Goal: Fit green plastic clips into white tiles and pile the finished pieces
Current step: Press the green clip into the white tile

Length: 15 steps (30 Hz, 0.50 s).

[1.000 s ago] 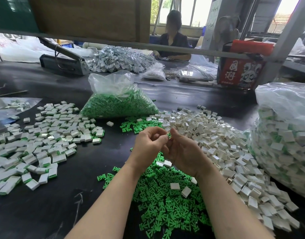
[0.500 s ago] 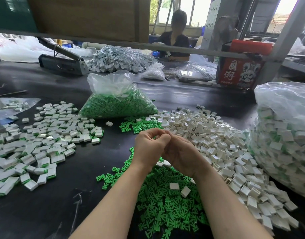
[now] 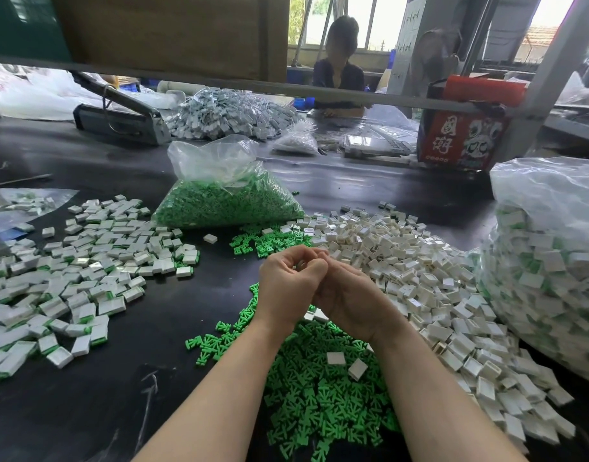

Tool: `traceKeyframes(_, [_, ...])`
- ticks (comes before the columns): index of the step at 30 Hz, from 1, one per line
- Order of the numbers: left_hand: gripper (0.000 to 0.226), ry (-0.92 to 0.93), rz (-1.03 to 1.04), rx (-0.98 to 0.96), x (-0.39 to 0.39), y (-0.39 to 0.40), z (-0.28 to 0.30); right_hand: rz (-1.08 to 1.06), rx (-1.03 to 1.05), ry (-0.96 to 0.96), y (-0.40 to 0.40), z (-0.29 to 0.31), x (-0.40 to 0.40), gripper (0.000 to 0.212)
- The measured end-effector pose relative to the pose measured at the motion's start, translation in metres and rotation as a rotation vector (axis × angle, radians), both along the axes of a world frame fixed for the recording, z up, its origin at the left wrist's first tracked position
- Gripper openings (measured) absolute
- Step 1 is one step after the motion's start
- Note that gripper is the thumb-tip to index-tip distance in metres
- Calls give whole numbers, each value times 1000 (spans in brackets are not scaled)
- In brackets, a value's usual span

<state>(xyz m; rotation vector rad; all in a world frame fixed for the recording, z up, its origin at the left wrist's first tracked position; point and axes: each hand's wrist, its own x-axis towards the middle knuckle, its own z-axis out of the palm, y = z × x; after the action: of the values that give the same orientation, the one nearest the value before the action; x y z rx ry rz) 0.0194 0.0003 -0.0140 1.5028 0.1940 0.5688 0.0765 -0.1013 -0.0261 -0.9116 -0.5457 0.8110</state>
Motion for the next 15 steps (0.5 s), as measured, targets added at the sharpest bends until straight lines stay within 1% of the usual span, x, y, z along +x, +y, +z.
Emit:
traceKeyframes(7, [12, -30, -45, -39, 2, 2, -4, -6, -9, -22, -1, 0, 0, 31])
traceKeyframes(15, [14, -41, -65, -48, 4, 3, -6, -7, -24, -55, -1, -2, 1, 32])
